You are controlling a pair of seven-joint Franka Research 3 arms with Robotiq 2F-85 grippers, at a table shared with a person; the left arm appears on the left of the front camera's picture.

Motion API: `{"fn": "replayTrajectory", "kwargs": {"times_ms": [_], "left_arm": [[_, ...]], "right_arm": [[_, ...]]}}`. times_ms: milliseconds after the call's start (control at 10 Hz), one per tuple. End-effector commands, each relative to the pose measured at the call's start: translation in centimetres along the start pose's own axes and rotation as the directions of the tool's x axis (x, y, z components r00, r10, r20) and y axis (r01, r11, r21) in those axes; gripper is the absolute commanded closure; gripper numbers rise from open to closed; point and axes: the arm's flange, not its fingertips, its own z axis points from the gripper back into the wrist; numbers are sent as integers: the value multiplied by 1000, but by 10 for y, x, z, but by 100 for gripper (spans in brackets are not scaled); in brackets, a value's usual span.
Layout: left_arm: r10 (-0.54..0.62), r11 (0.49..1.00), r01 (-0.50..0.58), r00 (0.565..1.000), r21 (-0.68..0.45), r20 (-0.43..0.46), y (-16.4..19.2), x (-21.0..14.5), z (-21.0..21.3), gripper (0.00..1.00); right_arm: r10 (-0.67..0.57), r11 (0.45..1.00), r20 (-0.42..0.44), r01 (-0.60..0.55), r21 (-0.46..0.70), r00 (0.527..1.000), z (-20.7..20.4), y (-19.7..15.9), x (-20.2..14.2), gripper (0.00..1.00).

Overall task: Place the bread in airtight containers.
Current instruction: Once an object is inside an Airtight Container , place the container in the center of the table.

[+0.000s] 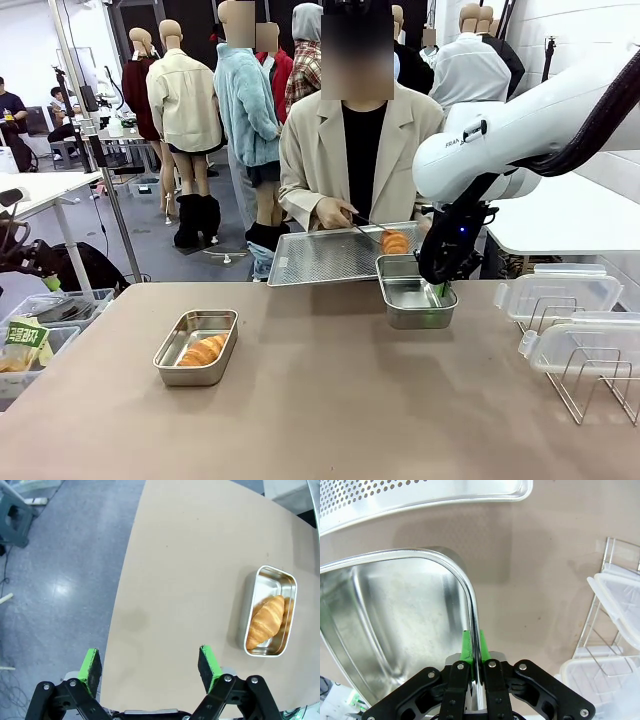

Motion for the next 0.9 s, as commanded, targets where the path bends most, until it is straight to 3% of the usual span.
{"fn": "replayTrajectory", "kwargs": {"times_ms": [0,800], "left_arm": [[1,1000,-1,1000,0,-3,0,0,1,0],[1,1000,-1,1000,0,-3,0,0,1,0]], "right_arm": [[-2,1000,21,2,4,1000,0,0,-2,100],[-2,1000,21,2,4,1000,0,0,-2,100]]}}
